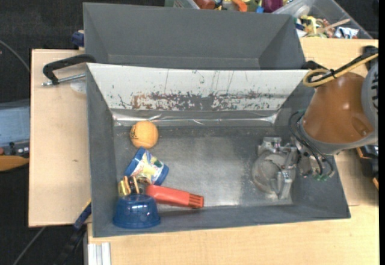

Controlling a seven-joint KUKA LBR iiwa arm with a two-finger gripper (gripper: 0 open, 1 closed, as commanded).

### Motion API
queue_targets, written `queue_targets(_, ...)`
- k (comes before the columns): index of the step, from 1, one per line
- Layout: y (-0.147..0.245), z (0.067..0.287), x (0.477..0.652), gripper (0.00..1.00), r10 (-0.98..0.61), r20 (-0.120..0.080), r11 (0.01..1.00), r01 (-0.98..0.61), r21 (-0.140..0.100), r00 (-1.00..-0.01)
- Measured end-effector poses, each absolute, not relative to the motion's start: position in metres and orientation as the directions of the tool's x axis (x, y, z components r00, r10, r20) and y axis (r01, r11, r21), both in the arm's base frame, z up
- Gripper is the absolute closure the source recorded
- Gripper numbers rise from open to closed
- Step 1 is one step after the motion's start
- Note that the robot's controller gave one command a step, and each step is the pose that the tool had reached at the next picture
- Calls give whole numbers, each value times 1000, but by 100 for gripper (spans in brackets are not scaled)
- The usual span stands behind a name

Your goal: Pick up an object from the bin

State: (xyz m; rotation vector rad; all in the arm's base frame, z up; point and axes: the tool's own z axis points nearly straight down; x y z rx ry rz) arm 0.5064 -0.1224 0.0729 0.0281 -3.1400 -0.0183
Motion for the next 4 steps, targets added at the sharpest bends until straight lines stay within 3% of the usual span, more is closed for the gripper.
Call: queue_targets(4,-122,73,506,100,-18,1,1000,-18,12,-1000)
